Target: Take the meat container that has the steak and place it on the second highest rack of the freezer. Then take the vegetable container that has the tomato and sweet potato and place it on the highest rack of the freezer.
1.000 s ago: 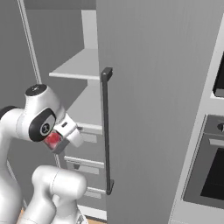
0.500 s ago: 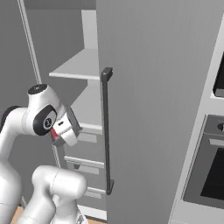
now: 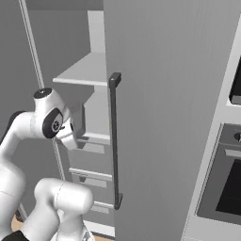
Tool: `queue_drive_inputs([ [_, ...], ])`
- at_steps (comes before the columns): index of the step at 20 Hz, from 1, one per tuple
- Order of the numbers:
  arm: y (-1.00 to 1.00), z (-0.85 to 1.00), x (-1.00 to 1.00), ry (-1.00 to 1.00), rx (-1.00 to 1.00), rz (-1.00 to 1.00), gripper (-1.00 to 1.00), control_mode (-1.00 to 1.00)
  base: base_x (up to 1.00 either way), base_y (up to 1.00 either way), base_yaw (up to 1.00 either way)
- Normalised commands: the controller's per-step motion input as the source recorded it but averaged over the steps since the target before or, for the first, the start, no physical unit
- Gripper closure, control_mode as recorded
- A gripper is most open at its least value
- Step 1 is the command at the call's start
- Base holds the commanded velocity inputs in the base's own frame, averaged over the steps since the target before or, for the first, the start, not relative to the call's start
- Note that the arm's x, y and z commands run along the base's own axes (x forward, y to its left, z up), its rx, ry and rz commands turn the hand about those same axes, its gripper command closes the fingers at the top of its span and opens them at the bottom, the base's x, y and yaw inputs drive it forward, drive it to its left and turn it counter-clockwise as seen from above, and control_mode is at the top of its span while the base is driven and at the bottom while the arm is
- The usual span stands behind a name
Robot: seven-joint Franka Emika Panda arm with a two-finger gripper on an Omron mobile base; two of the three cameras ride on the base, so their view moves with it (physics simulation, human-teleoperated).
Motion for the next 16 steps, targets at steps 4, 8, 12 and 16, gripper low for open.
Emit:
queue_drive_inputs([
  [4,0.24,-0.27,0.22,-0.21,0.10,-0.15,1.00,-1.00,0.00,0.00,0.00],
  [8,0.01,-0.20,0.31,-0.12,0.04,-0.05,1.00,-1.00,0.00,0.00,0.00],
  [12,0.00,-0.22,0.44,-0.07,0.02,-0.02,1.00,-1.00,0.00,0.00,0.00],
  [16,0.00,-0.15,0.65,0.00,0.06,-0.04,1.00,-1.00,0.00,0.00,0.00],
])
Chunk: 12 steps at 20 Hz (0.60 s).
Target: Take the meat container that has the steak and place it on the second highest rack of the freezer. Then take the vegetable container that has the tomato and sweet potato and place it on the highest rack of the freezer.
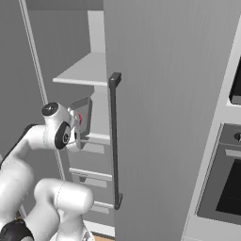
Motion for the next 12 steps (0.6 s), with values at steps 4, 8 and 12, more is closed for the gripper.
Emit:
queue_drive_inputs([
  [4,0.00,-0.14,0.57,0.00,0.08,-0.04,1.00,-1.00,0.00,0.00,0.00],
  [8,0.00,-0.19,0.51,0.00,0.06,-0.05,1.00,-1.00,0.00,0.00,0.00],
  [12,0.00,-0.22,0.59,0.01,0.01,-0.08,1.00,-1.00,0.00,0.00,0.00],
])
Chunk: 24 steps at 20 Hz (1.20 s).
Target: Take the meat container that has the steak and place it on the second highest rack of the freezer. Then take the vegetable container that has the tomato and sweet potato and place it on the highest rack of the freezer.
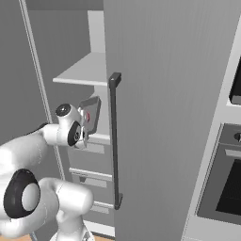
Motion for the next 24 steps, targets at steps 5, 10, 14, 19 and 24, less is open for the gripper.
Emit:
queue_drive_inputs([
  [5,0.00,-0.22,0.58,0.01,0.00,-0.08,1.00,-1.00,0.00,0.00,0.00],
  [10,0.00,-0.08,0.34,0.00,0.00,-0.01,1.00,-1.00,0.00,0.00,0.00],
  [14,0.00,0.00,0.33,0.00,0.00,0.00,1.00,-1.00,0.00,0.00,0.00],
  [19,0.00,-0.04,0.50,0.00,0.03,0.00,1.00,-1.00,0.00,0.00,0.00],
  [24,0.00,-0.11,0.70,0.00,0.03,0.00,1.00,-1.00,0.00,0.00,0.00],
])
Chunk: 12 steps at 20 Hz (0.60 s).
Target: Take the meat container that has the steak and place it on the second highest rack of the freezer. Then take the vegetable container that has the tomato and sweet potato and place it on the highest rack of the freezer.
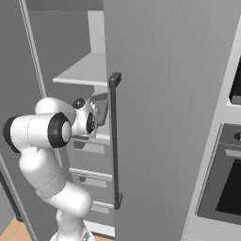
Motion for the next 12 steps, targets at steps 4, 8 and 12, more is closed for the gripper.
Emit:
queue_drive_inputs([
  [4,0.12,-0.22,0.70,0.00,0.00,0.00,-1.00,-1.00,0.00,0.00,0.00],
  [8,0.25,-0.36,0.53,0.00,0.00,-0.02,-1.00,-1.00,0.00,0.00,0.00],
  [12,0.19,-0.31,0.22,-0.01,0.00,-0.04,-1.00,-1.00,0.00,0.00,0.00],
])
